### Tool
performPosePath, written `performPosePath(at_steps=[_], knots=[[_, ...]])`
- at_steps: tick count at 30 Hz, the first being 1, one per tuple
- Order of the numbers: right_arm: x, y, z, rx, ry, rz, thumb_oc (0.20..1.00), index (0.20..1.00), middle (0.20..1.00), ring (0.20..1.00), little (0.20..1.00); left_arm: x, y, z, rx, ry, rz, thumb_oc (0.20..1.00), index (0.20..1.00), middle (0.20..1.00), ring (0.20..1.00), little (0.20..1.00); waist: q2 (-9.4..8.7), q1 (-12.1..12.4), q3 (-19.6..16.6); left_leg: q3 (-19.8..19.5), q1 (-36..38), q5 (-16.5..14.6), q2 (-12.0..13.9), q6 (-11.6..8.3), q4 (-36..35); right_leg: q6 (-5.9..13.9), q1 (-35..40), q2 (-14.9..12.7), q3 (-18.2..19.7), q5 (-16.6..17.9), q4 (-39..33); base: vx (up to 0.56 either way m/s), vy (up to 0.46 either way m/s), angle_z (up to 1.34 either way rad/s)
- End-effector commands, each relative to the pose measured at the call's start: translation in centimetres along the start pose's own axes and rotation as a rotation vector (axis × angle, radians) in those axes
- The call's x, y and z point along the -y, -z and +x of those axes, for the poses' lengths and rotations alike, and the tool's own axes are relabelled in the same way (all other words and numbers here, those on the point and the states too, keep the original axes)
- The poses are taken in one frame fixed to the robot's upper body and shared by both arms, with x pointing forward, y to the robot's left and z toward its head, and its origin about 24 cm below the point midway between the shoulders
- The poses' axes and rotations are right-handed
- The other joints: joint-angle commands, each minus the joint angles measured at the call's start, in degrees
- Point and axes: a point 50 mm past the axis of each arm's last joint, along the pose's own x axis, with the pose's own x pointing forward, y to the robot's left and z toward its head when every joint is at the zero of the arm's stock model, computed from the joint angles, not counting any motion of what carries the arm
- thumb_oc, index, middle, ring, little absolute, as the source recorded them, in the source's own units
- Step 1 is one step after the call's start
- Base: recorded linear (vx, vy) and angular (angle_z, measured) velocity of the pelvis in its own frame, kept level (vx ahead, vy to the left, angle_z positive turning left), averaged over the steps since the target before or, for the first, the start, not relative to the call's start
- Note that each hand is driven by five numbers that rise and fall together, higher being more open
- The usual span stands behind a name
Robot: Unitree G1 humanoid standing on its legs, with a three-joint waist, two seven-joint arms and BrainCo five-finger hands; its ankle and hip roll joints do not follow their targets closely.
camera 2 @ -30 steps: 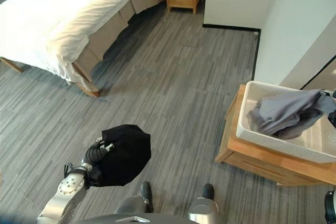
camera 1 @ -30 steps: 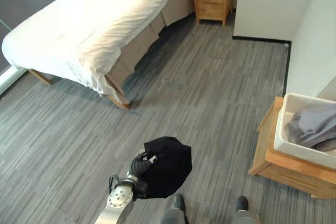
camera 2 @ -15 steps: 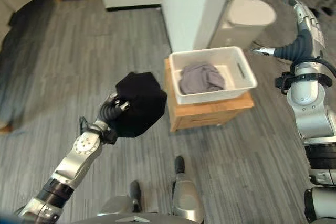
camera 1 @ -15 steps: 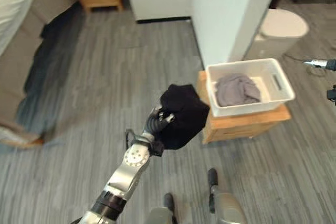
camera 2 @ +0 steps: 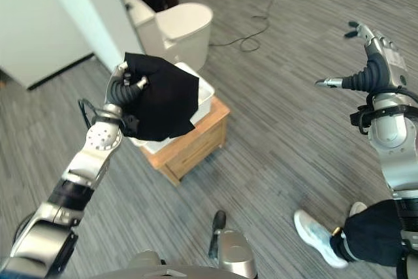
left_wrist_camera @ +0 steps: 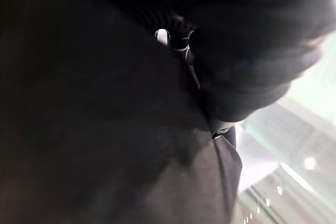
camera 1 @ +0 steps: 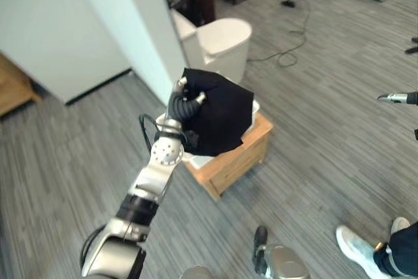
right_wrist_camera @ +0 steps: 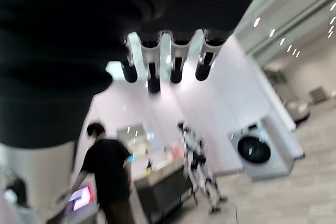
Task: Pick up bed clothes into laundry basket.
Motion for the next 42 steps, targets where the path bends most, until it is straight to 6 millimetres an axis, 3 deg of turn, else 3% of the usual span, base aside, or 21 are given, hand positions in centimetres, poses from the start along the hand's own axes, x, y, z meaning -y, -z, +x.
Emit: performPosePath(at_steps=[1,2,7,13,14,18,20,28,35,42], knots=[[0.7,-3.7,1.2,0.194,-0.007,0.006,1.0,1.0,1.0,1.0,1.0,-1.7,-0.8,1.2,0.062,-0.098,0.123,0.2,0.2,0.2,0.2,0.2,-0.34,1.2,-1.6,0.7,-1.8,2.2,-1.6,0.71,-13.6,10.12,9.3,-5.5,0.5,-4.6,-7.0,0.26,0.256,-0.86],[0.7,-3.8,1.3,0.207,-0.019,-0.036,1.0,1.0,1.0,1.0,1.0,-2.5,-0.3,1.7,0.044,-0.119,0.2,0.2,0.2,0.2,0.2,0.2,0.54,1.2,-1.7,0.7,-1.6,5.1,-0.4,0.07,-20.9,11.07,9.2,-5.8,1.8,-5.0,-7.0,0.18,0.194,-1.06],[0.5,-4.2,0.8,0.23,-0.03,-0.038,1.0,1.0,1.0,1.0,1.0,-3.5,1.7,2.5,-0.058,-0.143,0.343,0.2,0.2,0.2,0.2,0.2,1.54,-0.8,-2.3,3.0,3.8,7.6,-0.5,0.3,-30.0,11.96,8.8,-5.5,2.6,-3.9,-7.0,0.13,0.098,-0.49],[1.1,-5.7,0.8,0.321,-0.015,-0.044,1.0,1.0,1.0,1.0,1.0,-7.0,4.1,3.0,-0.179,-0.218,0.505,0.2,0.2,0.2,0.2,0.2,1.33,-2.5,-2.4,5.0,5.4,6.8,-1.6,0.94,-31.9,12.85,6.9,-6.1,4.4,-2.6,-7.0,0.04,0.061,-0.22],[1.5,-6.0,0.7,0.342,-0.004,-0.045,1.0,1.0,1.0,1.0,1.0,-8.6,4.4,3.0,-0.19,-0.239,0.578,0.2,0.2,0.2,0.2,0.2,1.24,-2.6,-2.3,5.4,5.3,6.5,-2.1,1.13,-31.9,13.19,6.4,-6.4,4.5,-2.3,-7.0,0.03,0.041,-0.19],[2.5,-6.5,0.0,0.384,0.006,-0.043,1.0,1.0,1.0,1.0,1.0,-12.0,5.7,2.3,-0.253,-0.293,0.708,0.2,0.2,0.2,0.2,0.2,1.4,-2.8,-2.5,4.6,5.0,5.8,-3.0,1.46,-31.9,13.88,6.0,-7.5,3.8,-1.9,-7.0,0.04,0.044,0.22],[2.6,-6.3,-0.3,0.377,0.003,-0.044,1.0,1.0,1.0,1.0,1.0,-12.6,6.9,1.5,-0.306,-0.268,0.775,0.2,0.2,0.2,0.2,0.2,1.49,-2.7,-2.7,4.4,4.8,5.4,-3.6,1.83,-31.9,14.29,5.8,-8.1,3.4,-1.5,-7.0,0.03,0.065,0.4],[2.1,-5.6,-0.4,0.33,-0.011,-0.046,1.0,1.0,1.0,1.0,1.0,-10.6,8.6,0.8,-0.386,-0.2,0.702,0.2,0.2,0.2,0.2,0.2,0.59,-2.3,-2.0,4.2,3.5,4.8,-4.4,2.71,-31.9,14.8,4.2,-9.1,3.4,-0.6,-6.9,-0.01,0.027,0.13],[1.5,-4.2,-0.5,0.244,-0.006,-0.059,1.0,1.0,1.0,1.0,1.0,-6.6,7.7,1.4,-0.349,-0.14,0.569,0.2,0.2,0.2,0.2,0.2,-0.22,-1.9,-1.5,3.9,2.9,4.4,-4.9,3.23,-31.9,14.92,3.7,-9.5,3.2,-0.1,-6.9,0.0,0.0,0.0],[0.9,-4.1,-0.3,0.23,-0.011,-0.068,1.0,1.0,1.0,1.0,1.0,-4.3,7.8,1.6,-0.391,-0.132,0.452,0.2,0.2,0.2,0.2,0.2,-0.85,-1.7,-1.4,3.8,2.9,4.2,-5.2,3.54,-31.9,15.01,3.3,-9.8,3.4,0.3,-6.8,0.01,0.009,0.0]])
